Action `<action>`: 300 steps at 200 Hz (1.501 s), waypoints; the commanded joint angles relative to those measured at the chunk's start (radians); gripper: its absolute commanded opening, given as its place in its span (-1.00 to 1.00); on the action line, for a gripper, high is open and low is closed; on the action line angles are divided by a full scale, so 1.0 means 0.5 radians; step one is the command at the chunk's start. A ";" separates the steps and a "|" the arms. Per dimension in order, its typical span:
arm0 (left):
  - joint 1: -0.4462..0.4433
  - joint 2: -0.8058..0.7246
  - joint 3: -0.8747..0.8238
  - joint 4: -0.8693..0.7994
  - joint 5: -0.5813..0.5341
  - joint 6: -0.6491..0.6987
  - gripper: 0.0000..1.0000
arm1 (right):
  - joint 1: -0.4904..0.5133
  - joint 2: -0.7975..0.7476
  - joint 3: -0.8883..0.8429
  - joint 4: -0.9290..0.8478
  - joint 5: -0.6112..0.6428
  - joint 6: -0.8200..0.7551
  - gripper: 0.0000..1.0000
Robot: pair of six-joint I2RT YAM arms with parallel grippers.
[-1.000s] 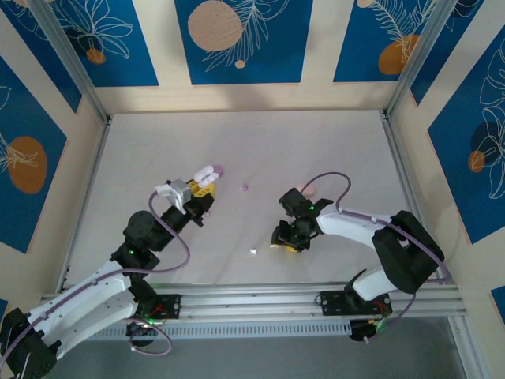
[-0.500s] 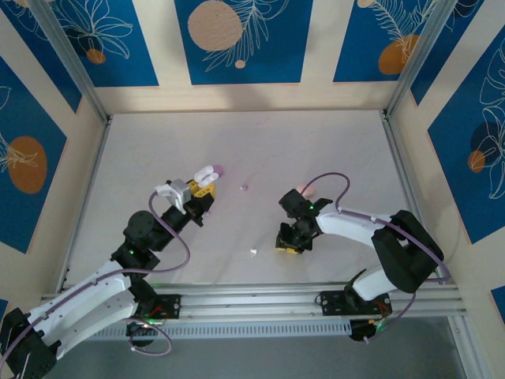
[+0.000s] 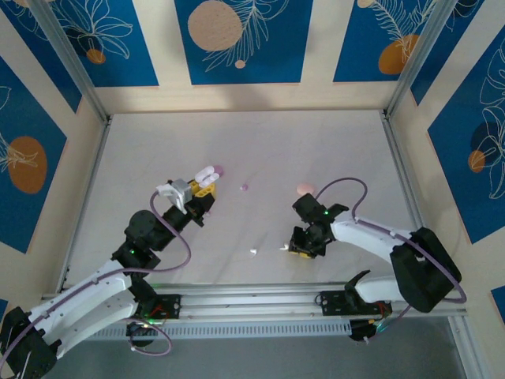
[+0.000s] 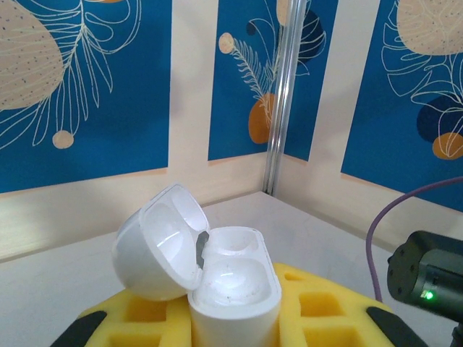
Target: Insert the wireless bluetooth earbuds into the charging case
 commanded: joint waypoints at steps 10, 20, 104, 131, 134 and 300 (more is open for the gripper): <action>-0.014 -0.011 0.015 0.090 -0.001 -0.037 -0.62 | -0.063 -0.148 -0.040 -0.029 -0.011 0.001 -0.39; -0.015 -0.012 0.015 0.086 -0.002 -0.037 -0.61 | -0.057 -0.199 -0.026 0.045 -0.078 -0.008 -0.35; -0.015 -0.032 0.012 0.067 -0.020 -0.043 -0.61 | 0.066 0.219 0.266 0.057 -0.083 0.091 -0.04; -0.016 -0.049 0.003 0.059 -0.028 -0.043 -0.61 | 0.073 0.296 0.273 0.031 -0.042 0.108 -0.19; -0.017 -0.050 0.003 0.059 -0.030 -0.041 -0.61 | 0.073 0.298 0.272 0.023 -0.036 0.108 -0.21; -0.016 -0.051 0.006 0.047 -0.031 -0.065 -0.60 | 0.106 0.129 0.016 -0.053 -0.047 -0.108 -0.58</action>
